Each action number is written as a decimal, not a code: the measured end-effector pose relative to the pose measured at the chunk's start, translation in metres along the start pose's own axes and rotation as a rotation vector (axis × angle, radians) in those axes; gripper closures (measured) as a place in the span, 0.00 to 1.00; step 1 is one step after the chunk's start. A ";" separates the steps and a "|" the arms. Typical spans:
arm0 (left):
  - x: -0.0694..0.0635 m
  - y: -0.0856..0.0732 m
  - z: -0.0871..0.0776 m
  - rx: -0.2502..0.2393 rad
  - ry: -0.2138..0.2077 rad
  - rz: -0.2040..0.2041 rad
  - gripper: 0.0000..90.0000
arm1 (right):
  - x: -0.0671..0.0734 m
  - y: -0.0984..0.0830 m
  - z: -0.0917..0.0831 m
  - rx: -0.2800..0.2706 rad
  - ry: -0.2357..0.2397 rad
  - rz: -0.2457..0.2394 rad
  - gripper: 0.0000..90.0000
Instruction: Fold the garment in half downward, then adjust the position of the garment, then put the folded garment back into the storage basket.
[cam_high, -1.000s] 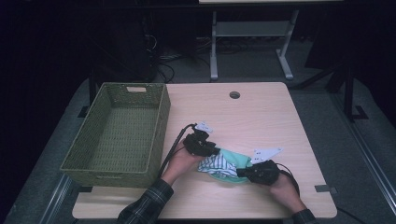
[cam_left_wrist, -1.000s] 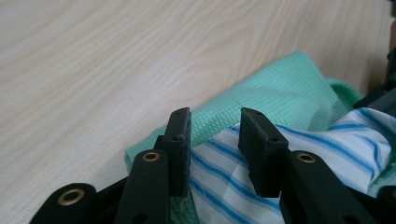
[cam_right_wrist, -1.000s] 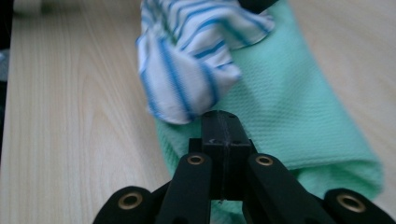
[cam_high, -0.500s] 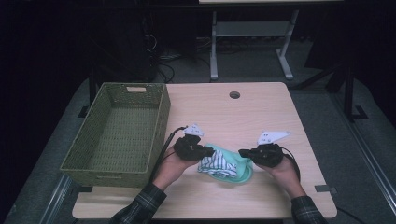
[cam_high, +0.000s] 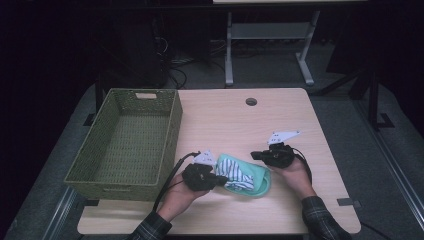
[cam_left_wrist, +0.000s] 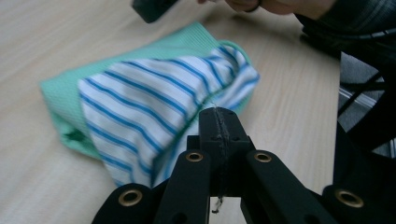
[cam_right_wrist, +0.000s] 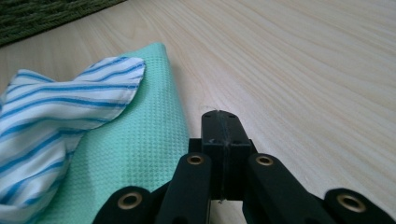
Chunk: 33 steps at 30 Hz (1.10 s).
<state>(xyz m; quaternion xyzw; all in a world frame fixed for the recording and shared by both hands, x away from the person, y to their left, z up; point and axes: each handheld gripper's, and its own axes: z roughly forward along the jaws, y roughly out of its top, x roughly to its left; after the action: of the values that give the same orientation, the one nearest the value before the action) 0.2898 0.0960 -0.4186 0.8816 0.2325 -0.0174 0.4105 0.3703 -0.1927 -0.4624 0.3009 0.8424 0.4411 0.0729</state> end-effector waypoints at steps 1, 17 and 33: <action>-0.002 -0.001 0.002 0.004 -0.004 0.007 0.99 | 0.000 0.000 0.001 0.003 -0.003 0.000 1.00; -0.011 -0.010 0.040 0.097 -0.006 0.032 0.99 | -0.002 -0.005 0.006 0.031 -0.006 0.008 1.00; 0.001 -0.010 0.049 0.147 0.061 0.059 0.99 | 0.006 -0.011 0.006 0.078 0.016 -0.001 1.00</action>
<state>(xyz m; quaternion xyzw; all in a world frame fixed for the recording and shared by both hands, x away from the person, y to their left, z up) 0.2944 0.0663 -0.4581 0.9159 0.2171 0.0046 0.3376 0.3632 -0.1897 -0.4740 0.2994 0.8597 0.4101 0.0548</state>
